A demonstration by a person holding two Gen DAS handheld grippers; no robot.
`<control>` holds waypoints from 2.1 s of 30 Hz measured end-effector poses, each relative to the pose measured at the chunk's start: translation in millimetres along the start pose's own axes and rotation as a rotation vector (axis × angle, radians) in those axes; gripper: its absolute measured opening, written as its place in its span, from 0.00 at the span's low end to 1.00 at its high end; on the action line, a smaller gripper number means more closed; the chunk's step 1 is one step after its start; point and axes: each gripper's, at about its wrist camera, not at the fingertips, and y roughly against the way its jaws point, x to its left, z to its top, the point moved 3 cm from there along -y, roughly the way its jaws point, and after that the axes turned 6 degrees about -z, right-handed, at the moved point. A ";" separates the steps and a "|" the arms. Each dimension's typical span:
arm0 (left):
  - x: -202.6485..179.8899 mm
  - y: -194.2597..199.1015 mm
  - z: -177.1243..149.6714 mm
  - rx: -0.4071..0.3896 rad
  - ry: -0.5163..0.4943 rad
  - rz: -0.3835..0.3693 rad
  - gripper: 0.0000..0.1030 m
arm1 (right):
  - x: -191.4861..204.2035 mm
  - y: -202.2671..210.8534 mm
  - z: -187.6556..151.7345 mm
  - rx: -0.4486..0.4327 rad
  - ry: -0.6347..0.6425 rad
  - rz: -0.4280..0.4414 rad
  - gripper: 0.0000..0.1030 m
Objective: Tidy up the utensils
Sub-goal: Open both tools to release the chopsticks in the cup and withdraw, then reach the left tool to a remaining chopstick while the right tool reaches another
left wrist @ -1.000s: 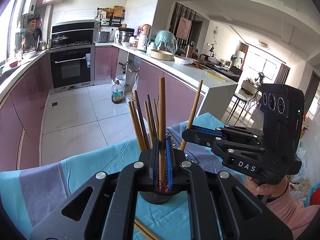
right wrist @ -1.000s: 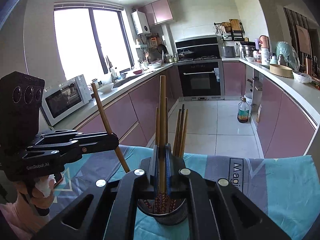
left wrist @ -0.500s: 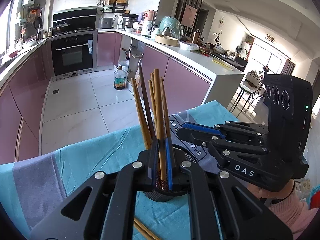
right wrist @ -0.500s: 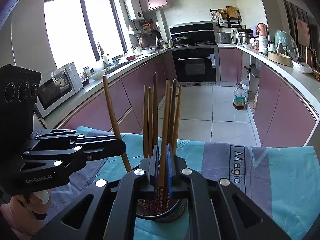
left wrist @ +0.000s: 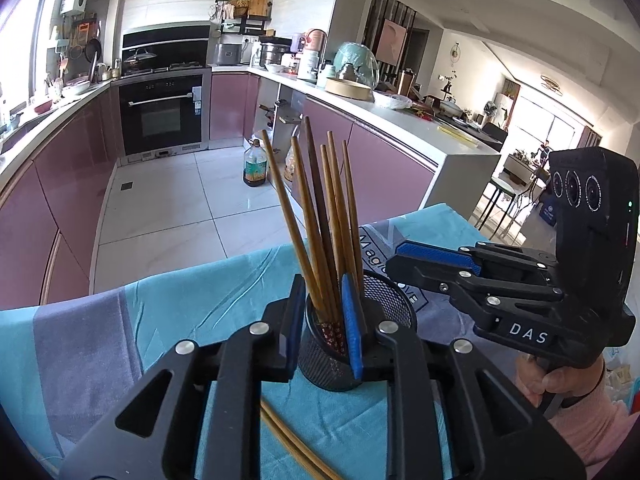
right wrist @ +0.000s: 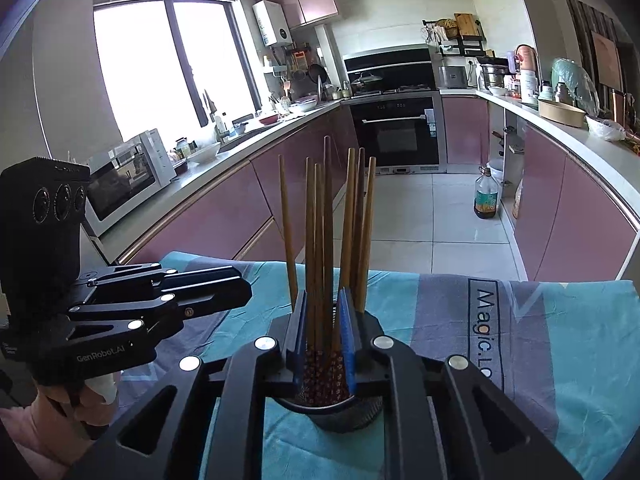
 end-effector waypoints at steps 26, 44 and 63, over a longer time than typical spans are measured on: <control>55.1 15.9 -137.3 0.100 0.173 0.133 0.53 | 74.3 -39.8 -116.0 0.288 0.111 0.124 0.34; 43.0 2.2 -156.2 0.146 0.172 0.128 0.53 | 77.8 -43.6 -134.9 0.306 0.153 0.029 0.25; 9.7 -42.3 -165.6 0.253 0.025 0.123 0.46 | 53.6 -51.8 -120.3 0.316 0.077 0.046 0.23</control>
